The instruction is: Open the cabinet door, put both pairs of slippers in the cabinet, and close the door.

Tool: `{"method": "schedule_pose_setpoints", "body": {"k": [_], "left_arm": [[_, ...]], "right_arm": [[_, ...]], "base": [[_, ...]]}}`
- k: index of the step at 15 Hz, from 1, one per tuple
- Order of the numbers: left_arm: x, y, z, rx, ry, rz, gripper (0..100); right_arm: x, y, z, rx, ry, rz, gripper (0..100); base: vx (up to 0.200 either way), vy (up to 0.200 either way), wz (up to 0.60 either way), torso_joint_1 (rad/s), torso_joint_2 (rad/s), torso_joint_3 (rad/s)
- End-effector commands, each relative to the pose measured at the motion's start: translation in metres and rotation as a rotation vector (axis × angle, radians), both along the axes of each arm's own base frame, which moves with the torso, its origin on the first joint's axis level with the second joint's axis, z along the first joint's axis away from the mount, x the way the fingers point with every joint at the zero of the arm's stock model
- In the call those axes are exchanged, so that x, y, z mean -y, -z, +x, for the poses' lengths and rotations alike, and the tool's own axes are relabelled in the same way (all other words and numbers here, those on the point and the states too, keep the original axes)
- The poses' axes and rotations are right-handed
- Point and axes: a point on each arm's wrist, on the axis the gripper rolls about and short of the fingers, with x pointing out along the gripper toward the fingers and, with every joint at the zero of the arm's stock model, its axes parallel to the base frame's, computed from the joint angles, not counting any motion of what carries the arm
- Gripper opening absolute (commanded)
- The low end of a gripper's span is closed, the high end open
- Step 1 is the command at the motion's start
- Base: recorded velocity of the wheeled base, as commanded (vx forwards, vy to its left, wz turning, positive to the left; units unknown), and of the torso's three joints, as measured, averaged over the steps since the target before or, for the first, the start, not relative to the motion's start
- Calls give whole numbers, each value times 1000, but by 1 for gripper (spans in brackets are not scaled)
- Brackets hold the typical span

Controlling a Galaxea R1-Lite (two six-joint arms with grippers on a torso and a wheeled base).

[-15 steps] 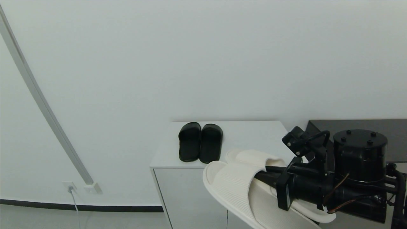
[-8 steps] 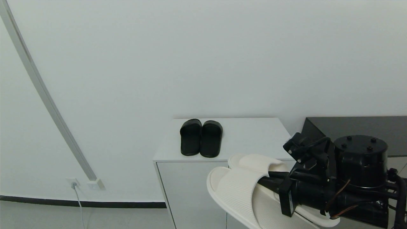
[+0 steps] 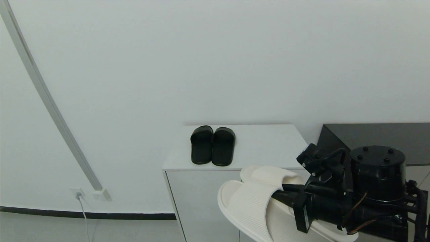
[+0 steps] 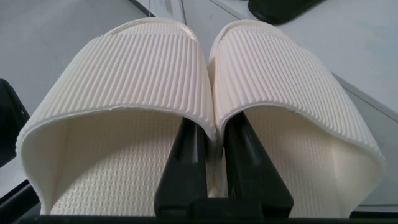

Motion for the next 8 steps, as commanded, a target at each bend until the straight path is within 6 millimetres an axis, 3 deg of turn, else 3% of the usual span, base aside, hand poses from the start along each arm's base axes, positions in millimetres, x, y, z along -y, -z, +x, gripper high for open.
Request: {"method": "schedule_pose_setpoints", "body": {"k": [1,8], "left_arm": [[0,0,0,-1,0,0,0],[0,0,0,-1,1,0,0]], "right_arm": [[-1,1,1,-4,-1,-3,0],[0,3,-1,-9,-4,-7,0]], "base": [[0,0,0,0,0,0],[0,0,0,-128,289,156]]}}
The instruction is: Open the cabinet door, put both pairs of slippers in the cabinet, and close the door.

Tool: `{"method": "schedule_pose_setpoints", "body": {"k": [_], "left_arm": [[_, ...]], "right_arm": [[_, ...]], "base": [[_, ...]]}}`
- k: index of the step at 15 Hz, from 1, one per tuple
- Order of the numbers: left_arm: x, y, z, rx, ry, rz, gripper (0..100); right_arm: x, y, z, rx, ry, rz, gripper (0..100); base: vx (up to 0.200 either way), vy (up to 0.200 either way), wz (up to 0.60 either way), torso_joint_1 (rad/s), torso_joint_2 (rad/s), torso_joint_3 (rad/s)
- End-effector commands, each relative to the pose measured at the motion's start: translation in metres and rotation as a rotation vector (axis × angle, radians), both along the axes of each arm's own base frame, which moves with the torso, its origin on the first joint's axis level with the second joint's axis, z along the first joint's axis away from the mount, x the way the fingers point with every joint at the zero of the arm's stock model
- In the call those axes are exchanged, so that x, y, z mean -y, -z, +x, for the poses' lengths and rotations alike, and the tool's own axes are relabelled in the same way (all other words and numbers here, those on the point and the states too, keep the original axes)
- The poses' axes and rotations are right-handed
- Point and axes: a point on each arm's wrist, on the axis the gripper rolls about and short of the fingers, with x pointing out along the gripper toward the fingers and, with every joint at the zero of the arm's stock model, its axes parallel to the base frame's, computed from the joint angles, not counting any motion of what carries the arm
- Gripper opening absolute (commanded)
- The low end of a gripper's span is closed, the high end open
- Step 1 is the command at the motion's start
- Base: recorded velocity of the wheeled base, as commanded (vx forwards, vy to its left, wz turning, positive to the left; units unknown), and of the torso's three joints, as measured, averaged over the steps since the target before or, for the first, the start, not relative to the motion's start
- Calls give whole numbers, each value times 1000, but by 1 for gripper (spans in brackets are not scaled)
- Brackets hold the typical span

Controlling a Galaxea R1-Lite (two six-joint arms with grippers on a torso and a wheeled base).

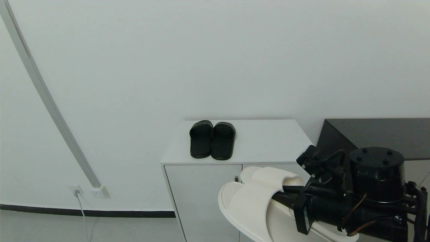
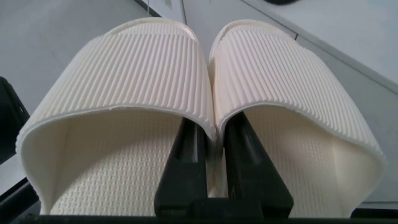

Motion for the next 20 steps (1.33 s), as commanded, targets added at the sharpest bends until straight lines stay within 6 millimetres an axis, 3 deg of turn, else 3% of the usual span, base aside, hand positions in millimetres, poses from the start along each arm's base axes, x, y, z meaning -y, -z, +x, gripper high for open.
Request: {"method": "schedule_pose_setpoints", "body": {"k": [1,20], "left_arm": [[0,0,0,-1,0,0,100],[0,0,0,1,-2,0,100]], "right_arm": [[0,1,0,-3,0,-2,0],[-2,5,-4,7,-29,-29,0]], "base": [[0,0,0,-163,364,207],[0,0,0,-195,476,281]]}}
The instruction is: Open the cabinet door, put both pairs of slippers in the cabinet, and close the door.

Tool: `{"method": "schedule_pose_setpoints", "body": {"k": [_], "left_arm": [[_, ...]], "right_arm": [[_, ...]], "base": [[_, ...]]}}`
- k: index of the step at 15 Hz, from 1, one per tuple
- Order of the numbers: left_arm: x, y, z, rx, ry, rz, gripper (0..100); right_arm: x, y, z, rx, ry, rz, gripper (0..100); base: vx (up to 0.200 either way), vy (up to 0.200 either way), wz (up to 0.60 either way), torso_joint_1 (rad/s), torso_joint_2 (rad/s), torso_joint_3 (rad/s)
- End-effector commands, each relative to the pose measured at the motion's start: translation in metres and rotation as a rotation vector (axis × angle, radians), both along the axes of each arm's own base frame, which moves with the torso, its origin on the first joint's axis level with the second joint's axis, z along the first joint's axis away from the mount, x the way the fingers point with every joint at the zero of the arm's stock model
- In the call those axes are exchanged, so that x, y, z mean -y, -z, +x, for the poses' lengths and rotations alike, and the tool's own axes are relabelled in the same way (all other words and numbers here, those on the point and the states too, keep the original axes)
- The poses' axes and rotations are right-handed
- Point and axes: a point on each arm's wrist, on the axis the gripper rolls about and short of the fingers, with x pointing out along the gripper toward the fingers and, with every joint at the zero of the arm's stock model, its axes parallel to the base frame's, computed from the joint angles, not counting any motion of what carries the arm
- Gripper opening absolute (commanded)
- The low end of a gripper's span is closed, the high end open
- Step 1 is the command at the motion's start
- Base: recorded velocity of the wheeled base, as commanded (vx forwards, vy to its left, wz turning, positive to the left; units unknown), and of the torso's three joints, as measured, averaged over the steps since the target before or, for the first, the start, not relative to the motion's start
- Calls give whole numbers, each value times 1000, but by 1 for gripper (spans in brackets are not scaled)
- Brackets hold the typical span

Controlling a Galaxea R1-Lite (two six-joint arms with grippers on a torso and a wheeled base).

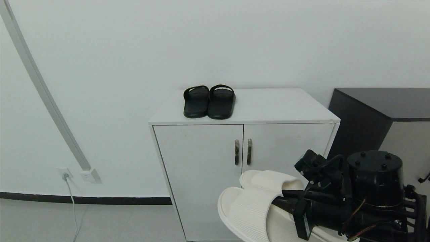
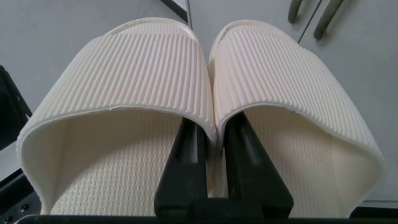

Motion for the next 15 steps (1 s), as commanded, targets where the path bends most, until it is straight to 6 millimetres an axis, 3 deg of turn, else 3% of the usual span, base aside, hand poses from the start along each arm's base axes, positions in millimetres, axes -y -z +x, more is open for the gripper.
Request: {"method": "schedule_pose_setpoints", "body": {"k": [1,15], "left_arm": [[0,0,0,0,0,0,100],[0,0,0,-1,1,8,100]], "right_arm": [[0,1,0,-2,0,-2,0],[0,8,-3,-9,-18,-33,0]], "base": [[0,0,0,-178,491,315],[0,0,0,-111,464,351]]}}
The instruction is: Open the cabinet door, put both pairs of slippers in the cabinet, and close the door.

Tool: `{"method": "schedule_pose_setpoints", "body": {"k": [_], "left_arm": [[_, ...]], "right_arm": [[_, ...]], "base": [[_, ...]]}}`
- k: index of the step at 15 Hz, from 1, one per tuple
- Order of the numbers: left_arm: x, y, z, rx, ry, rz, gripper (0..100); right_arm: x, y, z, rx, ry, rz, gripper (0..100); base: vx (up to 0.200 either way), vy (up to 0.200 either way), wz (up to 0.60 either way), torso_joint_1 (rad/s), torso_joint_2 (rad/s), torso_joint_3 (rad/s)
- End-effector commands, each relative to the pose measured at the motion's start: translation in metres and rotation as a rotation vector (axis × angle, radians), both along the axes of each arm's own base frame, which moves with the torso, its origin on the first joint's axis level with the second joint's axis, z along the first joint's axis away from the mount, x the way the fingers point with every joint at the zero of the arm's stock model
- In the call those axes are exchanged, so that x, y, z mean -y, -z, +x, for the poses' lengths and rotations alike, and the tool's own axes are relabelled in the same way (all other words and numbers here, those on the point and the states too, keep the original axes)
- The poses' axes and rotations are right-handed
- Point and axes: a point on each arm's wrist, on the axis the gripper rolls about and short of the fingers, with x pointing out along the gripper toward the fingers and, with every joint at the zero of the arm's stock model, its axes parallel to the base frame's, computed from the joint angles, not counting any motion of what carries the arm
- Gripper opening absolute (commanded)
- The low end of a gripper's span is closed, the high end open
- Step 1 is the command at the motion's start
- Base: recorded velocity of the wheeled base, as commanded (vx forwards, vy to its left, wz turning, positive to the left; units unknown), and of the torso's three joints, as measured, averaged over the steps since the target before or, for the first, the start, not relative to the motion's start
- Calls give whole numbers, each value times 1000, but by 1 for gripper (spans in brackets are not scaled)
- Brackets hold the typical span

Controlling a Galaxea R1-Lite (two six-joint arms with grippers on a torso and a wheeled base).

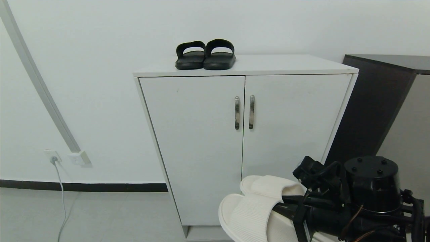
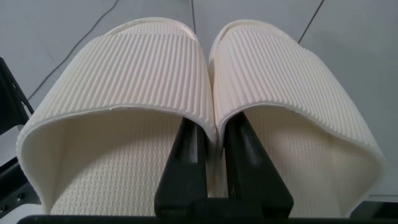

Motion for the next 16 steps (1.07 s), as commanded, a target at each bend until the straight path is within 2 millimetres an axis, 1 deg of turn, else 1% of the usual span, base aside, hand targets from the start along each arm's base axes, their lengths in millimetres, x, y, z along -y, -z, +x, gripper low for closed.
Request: {"method": "schedule_pose_setpoints", "body": {"k": [1,11,13,14,15,16], "left_arm": [[0,0,0,1,0,0,100],[0,0,0,1,-7,0,100],[0,-2,0,3,-10,38,100],[0,-6,1,-6,-8,55,100],[0,-15,1,3,-3,52,100],[0,-49,0,39,3,0,100]], "right_arm": [[0,1,0,-1,-1,-1,0],[3,-2,-3,15,-3,1,0],[4,-4,-4,31,-8,-1,0],[4,-5,-5,32,-10,0,0],[5,-5,-5,32,-8,0,0],[5,-5,-5,32,-10,0,0]], "base": [[0,0,0,-2,183,139],[0,0,0,0,0,0],[0,0,0,-24,141,146],[0,0,0,-2,61,61],[0,0,0,0,0,0],[0,0,0,0,0,0]]}}
